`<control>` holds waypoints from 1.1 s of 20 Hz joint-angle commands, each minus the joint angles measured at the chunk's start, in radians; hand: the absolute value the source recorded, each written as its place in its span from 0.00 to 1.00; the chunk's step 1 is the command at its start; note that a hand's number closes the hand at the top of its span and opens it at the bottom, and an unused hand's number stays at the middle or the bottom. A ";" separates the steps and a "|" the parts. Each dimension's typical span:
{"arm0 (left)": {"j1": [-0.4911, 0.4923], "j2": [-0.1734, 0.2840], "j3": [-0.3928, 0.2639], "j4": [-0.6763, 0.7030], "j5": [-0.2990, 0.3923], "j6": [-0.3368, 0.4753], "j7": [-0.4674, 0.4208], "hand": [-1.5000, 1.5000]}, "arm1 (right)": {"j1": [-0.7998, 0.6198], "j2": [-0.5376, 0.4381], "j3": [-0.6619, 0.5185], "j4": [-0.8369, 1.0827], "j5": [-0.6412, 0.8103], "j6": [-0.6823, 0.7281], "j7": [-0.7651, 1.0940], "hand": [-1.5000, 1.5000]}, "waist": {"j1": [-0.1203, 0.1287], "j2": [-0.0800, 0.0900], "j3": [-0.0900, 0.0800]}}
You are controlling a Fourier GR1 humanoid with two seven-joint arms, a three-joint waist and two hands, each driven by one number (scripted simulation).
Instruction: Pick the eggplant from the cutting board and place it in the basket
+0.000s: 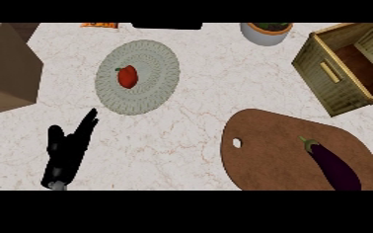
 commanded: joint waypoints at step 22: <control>0.111 -0.014 0.020 0.029 0.003 -0.024 0.017 0.50 | 0.157 0.038 0.350 0.137 0.416 -0.288 -0.548 0.00 | -0.022 -0.006 -0.010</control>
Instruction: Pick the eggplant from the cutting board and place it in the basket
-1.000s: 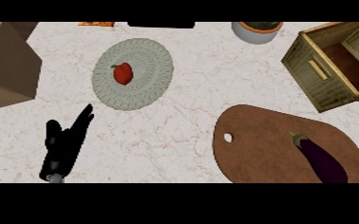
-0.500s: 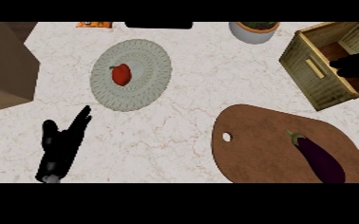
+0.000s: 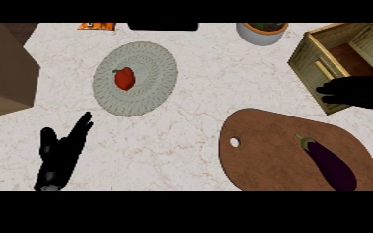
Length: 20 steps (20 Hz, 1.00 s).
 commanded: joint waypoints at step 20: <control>0.032 -0.058 -0.002 0.104 -0.053 -0.005 0.001 0.50 | 0.020 0.176 0.229 0.278 0.268 -0.193 -0.271 0.00 | -0.019 0.001 -0.011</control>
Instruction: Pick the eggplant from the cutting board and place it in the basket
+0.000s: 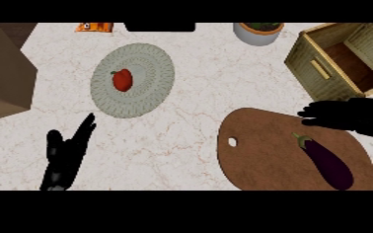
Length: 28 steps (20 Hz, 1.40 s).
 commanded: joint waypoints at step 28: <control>0.062 -0.035 0.028 0.014 -0.039 -0.038 0.054 0.50 | -0.033 0.244 0.045 0.255 0.256 -0.042 -0.069 0.00 | 0.001 0.008 -0.010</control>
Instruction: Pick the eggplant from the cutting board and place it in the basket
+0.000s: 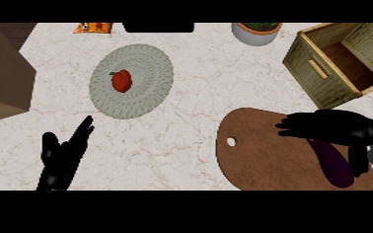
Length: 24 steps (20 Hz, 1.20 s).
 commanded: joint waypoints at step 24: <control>0.102 -0.024 0.076 0.036 -0.020 0.026 0.025 0.50 | 0.276 0.034 -0.224 -0.293 0.093 -0.139 0.441 1.00 | -0.113 -0.019 -0.017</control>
